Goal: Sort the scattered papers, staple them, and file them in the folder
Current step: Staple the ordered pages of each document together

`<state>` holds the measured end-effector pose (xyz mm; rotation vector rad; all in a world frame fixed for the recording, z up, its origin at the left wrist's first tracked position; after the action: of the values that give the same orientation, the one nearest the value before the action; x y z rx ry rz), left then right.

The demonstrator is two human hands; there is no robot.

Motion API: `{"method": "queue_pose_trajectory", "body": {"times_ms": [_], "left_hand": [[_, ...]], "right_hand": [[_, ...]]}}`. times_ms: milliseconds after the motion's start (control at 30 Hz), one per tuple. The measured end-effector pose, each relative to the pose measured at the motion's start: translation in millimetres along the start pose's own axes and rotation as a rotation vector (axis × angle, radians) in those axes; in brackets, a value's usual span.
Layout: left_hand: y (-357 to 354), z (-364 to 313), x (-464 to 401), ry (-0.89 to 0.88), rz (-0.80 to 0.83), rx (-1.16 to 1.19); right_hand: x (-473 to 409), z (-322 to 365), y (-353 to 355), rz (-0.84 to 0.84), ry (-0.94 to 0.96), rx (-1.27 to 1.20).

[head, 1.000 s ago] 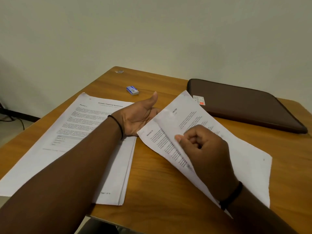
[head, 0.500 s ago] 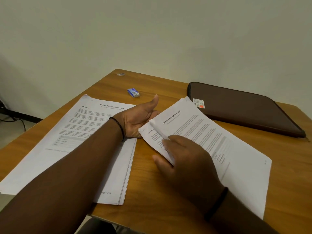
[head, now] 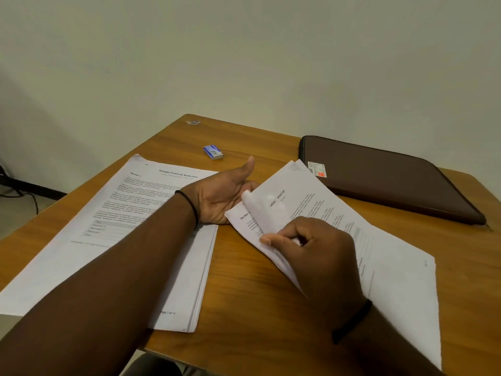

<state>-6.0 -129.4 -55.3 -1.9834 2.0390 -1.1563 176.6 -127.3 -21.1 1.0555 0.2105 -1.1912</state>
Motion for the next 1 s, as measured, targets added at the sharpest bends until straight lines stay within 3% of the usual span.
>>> {"method": "queue_pose_trajectory", "body": {"times_ms": [133, 267, 333, 533, 700, 800, 1000], "left_hand": [[3, 1, 0, 0.008, 0.017, 0.001], [-1, 0, -1, 0.020, 0.038, 0.023], [-1, 0, -1, 0.026, 0.055, 0.034], [2, 1, -4, 0.010, 0.009, -0.006], [8, -1, -7, -0.006, 0.028, -0.075], [6, -1, -7, -0.018, 0.056, -0.131], [7, -3, -4, -0.017, 0.089, -0.095]], "right_hand": [[-6, -3, 18, -0.273, -0.066, -0.092], [-8, -3, 28, -0.371, 0.073, -0.050], [-5, -8, 25, -0.346, 0.126, 0.006], [6, 1, -4, -0.004, 0.343, 0.262], [9, 13, -11, -0.014, 0.479, 0.263], [8, 4, -11, -0.015, 0.406, 0.257], [-2, -2, 3, 0.134, -0.090, 0.140]]}}
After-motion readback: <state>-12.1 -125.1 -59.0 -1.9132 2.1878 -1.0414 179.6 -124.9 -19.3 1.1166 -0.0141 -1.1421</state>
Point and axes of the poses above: each hand's wrist, its own x-axis away from the middle knuckle, its own y-axis out of the back of the hand, z = x × y, the point moved 5 cm from there along -x, towards the middle knuckle, and after that the axes turned 14 degrees about -z, right-handed, at the moved point
